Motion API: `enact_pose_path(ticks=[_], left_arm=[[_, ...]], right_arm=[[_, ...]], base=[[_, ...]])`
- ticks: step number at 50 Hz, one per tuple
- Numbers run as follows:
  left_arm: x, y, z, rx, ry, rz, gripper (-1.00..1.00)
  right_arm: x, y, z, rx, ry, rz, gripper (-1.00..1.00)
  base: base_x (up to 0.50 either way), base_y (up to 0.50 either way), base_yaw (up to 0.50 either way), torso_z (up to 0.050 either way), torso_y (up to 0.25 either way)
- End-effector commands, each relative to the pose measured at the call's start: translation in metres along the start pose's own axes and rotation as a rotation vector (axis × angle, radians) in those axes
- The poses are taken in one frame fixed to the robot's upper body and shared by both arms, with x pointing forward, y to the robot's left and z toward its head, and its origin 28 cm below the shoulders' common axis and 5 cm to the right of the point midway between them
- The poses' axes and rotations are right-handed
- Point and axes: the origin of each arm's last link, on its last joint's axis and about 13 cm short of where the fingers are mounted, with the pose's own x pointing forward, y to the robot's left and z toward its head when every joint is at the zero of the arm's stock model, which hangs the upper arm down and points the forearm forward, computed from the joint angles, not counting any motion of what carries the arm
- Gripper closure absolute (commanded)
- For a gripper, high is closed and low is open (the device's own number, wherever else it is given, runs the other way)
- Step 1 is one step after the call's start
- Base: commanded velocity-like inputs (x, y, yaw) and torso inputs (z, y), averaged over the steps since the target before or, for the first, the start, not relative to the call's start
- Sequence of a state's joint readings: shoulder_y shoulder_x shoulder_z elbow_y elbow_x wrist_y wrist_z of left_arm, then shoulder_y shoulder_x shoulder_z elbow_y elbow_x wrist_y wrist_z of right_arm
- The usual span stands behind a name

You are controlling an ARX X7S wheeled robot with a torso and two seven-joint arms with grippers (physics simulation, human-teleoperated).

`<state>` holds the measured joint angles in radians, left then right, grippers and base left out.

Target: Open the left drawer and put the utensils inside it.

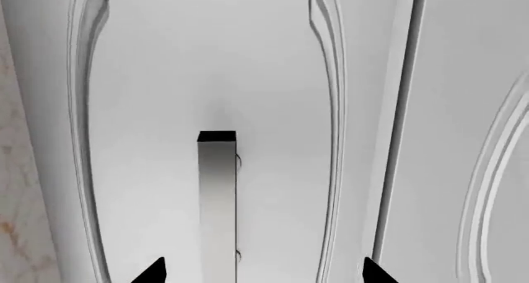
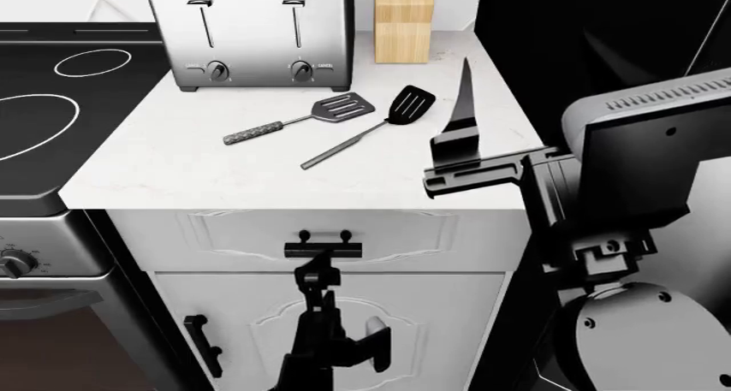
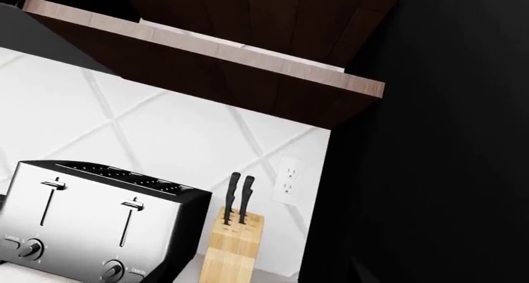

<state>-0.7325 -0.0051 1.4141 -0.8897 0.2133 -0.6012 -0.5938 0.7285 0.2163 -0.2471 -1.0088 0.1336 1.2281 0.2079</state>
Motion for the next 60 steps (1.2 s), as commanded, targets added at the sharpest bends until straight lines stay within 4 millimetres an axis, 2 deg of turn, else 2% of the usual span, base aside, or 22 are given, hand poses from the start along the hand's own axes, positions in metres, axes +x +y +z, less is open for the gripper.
enact_pose_path(ticks=[1,23,36,60], left_arm=[[0.004,-0.003,-0.012,-0.022,0.070,-0.045,-1.00],[0.006,-0.001,-0.028,-0.001,0.188,-0.068,-1.00],[0.002,-0.006,-0.030,-0.016,0.217,-0.075,-1.00],[0.003,-0.001,-0.029,-0.005,0.270,0.014,-1.00]], right_arm=[[-0.001,0.000,0.000,-0.002,0.002,0.000,-1.00],[-0.001,0.001,-0.002,-0.005,0.009,0.004,-1.00],[-0.001,0.001,-0.004,-0.003,0.015,0.003,-1.00],[-0.001,0.003,-0.004,-0.004,0.017,0.010,-1.00]], base=[[0.00,0.00,0.00,0.000,0.000],[0.00,0.00,0.00,0.000,0.000],[0.00,0.00,0.00,0.000,0.000],[0.00,0.00,0.00,0.000,0.000]])
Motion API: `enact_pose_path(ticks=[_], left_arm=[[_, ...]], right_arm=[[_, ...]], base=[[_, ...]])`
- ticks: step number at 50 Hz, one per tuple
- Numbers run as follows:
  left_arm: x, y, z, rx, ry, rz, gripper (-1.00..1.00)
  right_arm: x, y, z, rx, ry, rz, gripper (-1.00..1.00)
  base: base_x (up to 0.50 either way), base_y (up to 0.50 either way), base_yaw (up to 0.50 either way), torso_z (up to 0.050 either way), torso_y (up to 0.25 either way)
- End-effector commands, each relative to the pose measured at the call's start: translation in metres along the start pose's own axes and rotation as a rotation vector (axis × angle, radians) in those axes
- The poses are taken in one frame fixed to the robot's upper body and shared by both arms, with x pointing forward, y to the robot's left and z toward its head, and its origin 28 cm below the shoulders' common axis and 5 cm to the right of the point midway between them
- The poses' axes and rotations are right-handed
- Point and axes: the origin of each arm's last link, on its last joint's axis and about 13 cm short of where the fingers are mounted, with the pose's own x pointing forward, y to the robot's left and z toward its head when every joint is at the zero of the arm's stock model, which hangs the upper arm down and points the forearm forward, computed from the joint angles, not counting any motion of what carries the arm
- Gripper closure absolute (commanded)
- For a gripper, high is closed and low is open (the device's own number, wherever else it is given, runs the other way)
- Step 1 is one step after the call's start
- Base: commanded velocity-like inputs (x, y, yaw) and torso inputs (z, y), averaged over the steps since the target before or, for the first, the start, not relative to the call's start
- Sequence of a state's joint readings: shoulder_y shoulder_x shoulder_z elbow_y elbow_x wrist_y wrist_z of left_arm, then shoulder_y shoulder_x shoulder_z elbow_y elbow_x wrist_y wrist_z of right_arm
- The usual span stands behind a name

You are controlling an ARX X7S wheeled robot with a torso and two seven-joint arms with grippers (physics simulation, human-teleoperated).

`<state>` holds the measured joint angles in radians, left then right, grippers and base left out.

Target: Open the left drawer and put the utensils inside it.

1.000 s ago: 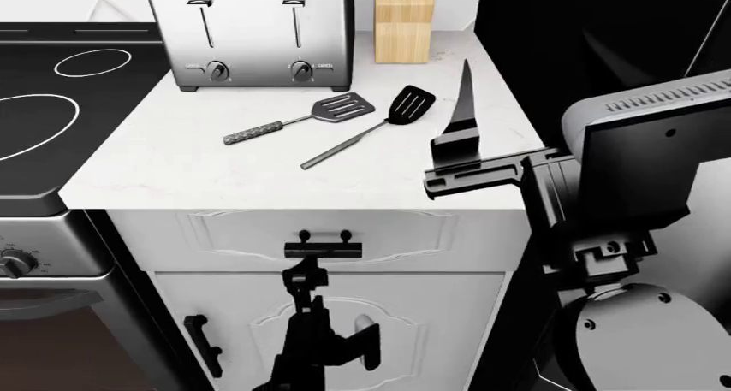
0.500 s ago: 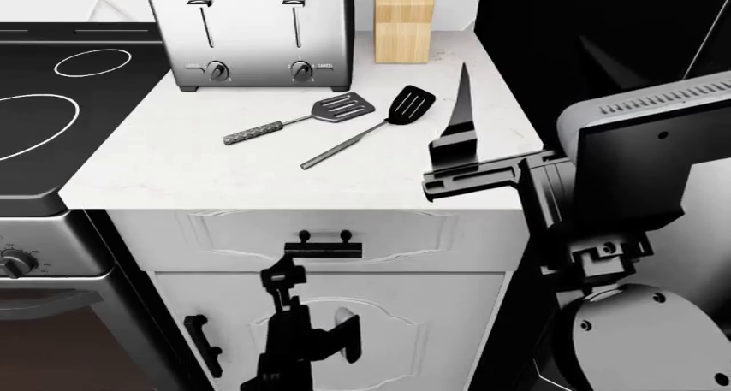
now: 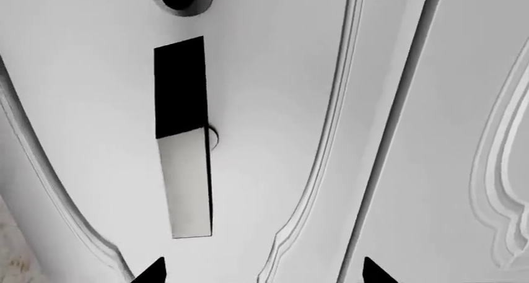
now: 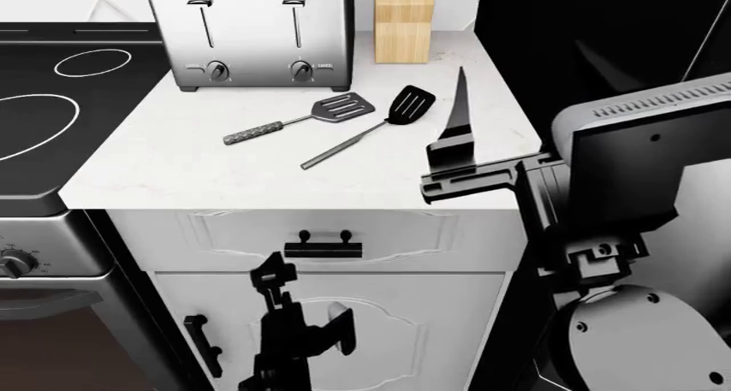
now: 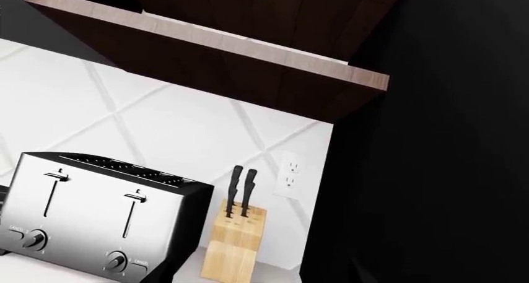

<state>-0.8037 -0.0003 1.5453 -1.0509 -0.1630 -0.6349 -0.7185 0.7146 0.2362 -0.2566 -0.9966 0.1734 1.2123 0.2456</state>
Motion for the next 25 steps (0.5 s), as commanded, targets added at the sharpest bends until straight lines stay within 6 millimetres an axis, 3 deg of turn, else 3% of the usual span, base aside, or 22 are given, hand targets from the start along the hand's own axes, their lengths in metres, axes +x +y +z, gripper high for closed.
enact_pose_path(ticks=[1,25], left_arm=[[0.000,0.002,0.000,0.018,0.019,0.043,-1.00],[0.005,0.012,0.000,0.064,0.026,0.158,-1.00]], right_arm=[[0.000,0.001,0.000,-0.001,0.001,0.004,-1.00],[-0.001,0.001,-0.002,0.000,0.006,0.007,-1.00]], base=[[0.00,0.00,0.00,0.000,0.000],[0.00,0.00,0.00,0.000,0.000]])
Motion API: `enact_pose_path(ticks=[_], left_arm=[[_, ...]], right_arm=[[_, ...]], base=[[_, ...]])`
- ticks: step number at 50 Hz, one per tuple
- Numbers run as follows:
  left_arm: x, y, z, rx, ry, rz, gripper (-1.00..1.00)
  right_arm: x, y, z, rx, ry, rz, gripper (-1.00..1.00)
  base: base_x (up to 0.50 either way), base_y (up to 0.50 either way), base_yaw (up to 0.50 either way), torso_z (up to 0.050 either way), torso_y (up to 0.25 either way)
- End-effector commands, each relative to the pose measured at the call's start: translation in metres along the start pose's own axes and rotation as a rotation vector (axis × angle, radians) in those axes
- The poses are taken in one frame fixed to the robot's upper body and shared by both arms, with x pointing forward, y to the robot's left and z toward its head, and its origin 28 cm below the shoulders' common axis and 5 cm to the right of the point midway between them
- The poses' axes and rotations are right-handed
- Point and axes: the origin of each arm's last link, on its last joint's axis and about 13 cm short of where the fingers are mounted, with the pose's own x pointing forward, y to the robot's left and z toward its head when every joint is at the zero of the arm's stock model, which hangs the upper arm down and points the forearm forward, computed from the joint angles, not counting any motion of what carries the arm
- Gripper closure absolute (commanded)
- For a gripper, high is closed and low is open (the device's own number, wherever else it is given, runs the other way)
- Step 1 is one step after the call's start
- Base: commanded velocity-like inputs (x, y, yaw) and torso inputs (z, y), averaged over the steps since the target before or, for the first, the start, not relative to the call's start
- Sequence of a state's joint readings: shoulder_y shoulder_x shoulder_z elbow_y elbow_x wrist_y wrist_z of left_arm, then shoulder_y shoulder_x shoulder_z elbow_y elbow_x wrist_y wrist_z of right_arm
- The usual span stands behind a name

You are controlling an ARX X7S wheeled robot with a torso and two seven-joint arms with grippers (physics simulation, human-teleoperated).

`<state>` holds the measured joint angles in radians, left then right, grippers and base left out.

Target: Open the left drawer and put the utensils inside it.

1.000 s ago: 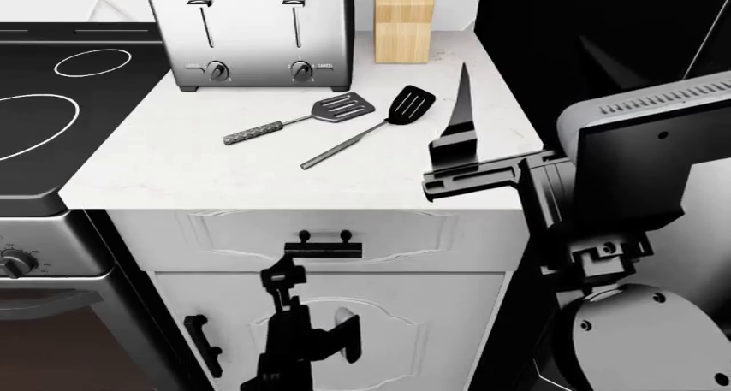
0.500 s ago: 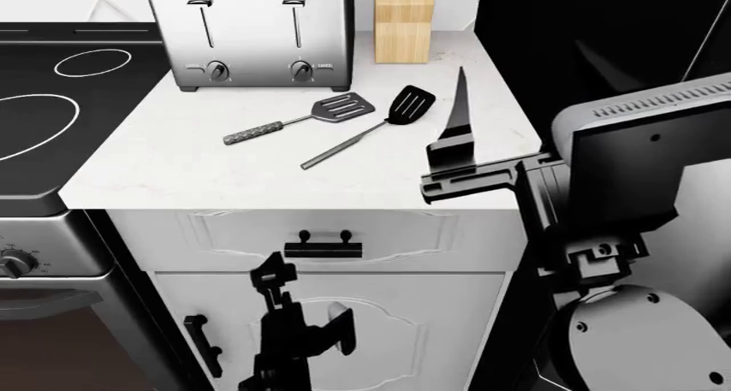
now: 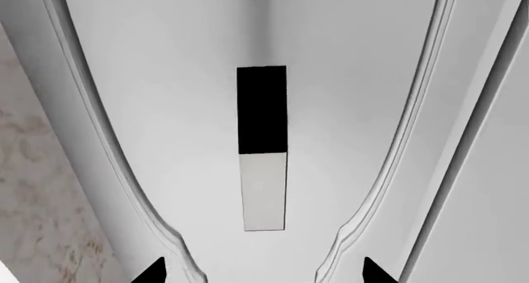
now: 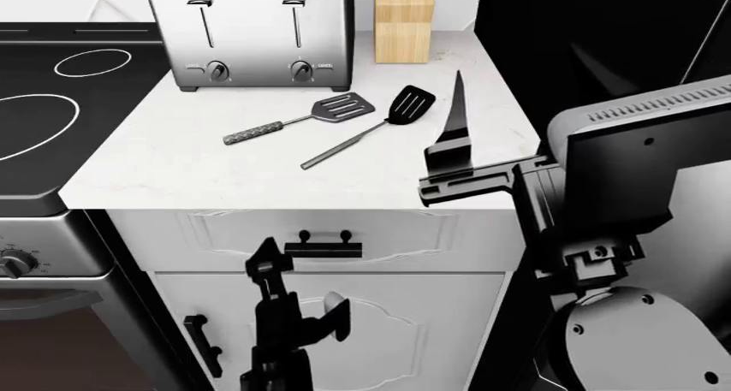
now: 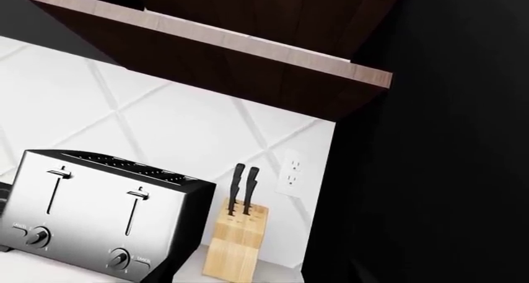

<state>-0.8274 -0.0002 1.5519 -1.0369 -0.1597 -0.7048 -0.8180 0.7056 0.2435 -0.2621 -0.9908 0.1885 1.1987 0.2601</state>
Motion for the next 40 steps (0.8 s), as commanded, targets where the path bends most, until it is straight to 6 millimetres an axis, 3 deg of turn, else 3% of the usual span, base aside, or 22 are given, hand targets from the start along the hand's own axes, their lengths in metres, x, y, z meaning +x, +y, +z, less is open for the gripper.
enact_pose_path(ticks=[1,40], left_arm=[[0.0023,0.0031,-0.0003,0.027,-0.009,0.036,-1.00],[0.0110,0.0098,0.0069,-0.001,-0.116,-0.005,-1.00]], right_arm=[[-0.0001,0.0002,-0.0006,-0.001,0.002,0.002,-1.00],[-0.0013,0.0004,-0.0067,-0.007,0.024,0.007,-1.00]], base=[[0.00,0.00,0.00,0.000,0.000],[0.00,0.00,0.00,0.000,0.000]])
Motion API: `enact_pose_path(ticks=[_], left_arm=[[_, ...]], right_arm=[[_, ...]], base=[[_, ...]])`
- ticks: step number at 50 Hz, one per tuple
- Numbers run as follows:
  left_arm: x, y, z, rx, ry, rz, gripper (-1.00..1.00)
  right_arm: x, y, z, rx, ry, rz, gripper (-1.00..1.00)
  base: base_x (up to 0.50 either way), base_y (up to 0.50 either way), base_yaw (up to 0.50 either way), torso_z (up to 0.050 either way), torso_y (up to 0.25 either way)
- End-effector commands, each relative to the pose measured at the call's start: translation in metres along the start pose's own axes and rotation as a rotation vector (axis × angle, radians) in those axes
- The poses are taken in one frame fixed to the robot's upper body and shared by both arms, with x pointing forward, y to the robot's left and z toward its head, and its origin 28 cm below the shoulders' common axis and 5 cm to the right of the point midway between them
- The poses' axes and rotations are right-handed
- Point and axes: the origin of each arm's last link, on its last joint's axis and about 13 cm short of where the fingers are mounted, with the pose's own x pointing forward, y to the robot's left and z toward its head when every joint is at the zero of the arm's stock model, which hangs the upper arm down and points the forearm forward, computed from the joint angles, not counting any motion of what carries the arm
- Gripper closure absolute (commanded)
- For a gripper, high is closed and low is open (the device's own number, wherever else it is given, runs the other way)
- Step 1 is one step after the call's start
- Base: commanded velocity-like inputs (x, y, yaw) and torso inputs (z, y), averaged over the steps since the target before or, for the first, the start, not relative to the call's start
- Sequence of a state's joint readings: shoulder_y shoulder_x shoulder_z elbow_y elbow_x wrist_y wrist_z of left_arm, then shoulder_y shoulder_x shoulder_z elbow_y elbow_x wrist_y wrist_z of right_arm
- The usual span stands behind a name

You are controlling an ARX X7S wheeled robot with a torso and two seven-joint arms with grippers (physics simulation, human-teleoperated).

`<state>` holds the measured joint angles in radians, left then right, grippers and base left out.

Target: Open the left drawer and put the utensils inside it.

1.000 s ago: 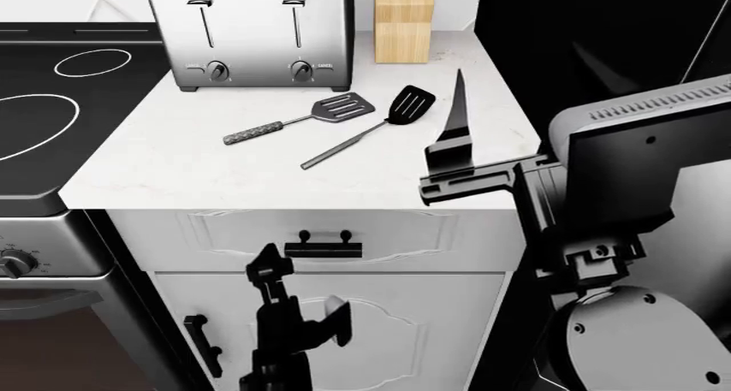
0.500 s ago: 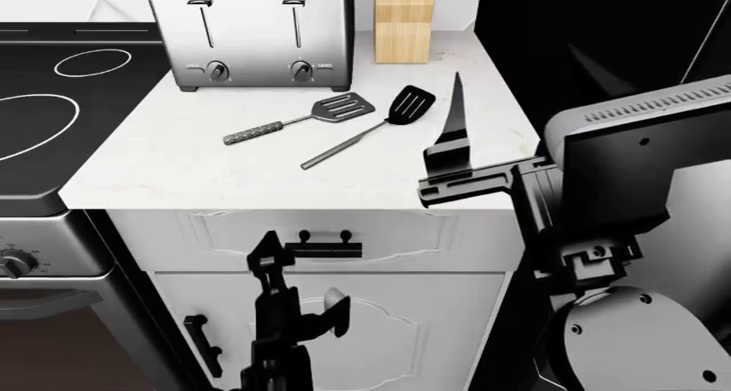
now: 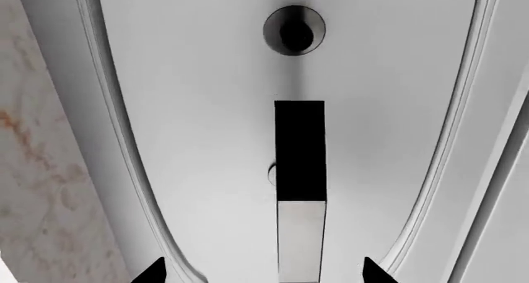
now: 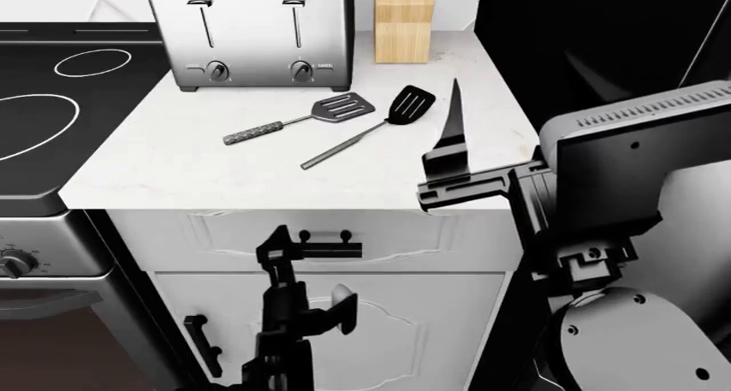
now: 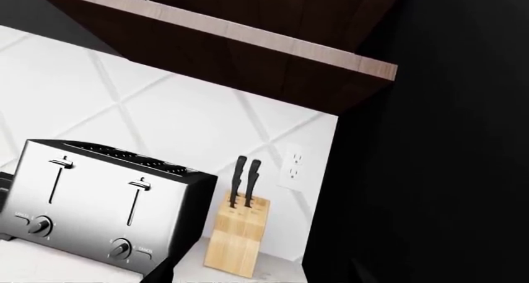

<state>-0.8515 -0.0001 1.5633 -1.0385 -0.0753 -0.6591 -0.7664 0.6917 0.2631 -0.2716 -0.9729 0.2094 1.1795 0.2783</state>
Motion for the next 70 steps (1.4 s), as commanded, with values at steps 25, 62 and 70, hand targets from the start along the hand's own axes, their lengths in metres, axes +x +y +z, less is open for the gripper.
enact_pose_path(ticks=[25,62,70], left_arm=[[0.009,0.001,-0.003,-0.080,-0.035,-0.087,-1.00],[0.014,0.003,-0.003,-0.075,-0.093,-0.135,1.00],[0.013,0.002,-0.004,-0.079,-0.090,-0.140,1.00]], right_arm=[[-0.002,-0.002,-0.004,-0.005,0.014,-0.004,-1.00],[-0.006,-0.004,-0.008,0.000,0.026,-0.011,-1.00],[-0.006,-0.004,-0.007,0.000,0.023,-0.010,-1.00]], base=[[0.00,0.00,0.00,0.000,0.000],[0.00,0.00,0.00,0.000,0.000],[0.00,0.00,0.00,0.000,0.000]])
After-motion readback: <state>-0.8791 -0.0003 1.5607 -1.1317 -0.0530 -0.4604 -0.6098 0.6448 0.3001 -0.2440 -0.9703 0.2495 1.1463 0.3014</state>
